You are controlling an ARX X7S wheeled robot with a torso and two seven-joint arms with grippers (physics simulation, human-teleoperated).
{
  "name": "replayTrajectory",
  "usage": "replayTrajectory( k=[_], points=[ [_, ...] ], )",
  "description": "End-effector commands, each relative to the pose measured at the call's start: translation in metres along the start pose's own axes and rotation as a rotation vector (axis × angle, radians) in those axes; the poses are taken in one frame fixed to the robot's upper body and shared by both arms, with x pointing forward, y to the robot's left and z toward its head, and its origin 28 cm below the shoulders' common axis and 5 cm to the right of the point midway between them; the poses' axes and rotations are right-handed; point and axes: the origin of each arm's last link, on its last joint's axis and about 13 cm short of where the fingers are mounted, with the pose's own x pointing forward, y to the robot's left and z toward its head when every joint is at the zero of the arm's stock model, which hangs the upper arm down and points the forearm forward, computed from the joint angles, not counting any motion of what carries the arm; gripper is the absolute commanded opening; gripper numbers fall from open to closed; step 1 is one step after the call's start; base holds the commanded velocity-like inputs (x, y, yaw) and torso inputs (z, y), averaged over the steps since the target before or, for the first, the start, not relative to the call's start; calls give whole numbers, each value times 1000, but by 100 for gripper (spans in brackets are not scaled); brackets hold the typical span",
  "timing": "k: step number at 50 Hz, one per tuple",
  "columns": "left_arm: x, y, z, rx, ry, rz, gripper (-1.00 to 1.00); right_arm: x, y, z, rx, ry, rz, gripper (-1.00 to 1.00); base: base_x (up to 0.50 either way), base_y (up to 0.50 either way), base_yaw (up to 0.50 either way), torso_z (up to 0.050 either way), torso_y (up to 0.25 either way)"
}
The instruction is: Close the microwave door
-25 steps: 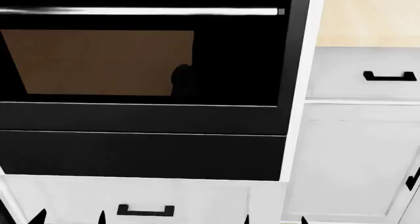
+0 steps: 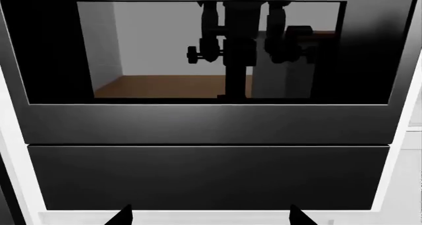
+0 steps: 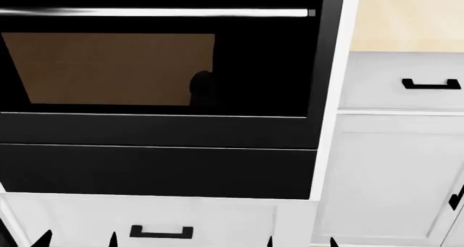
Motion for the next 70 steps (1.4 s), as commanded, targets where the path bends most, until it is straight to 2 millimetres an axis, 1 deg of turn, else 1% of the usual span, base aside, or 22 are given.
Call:
replayTrajectory(
  k=[1, 70],
  points=[
    [0, 0, 0, 1, -1, -1, 100, -1, 1, 0, -32, -20, 14, 100, 0, 500, 0, 0, 0],
    [0, 1, 0, 2, -4, 0, 100, -1, 2, 0, -44, -15, 24, 100, 0, 500, 0, 0, 0]
  ],
)
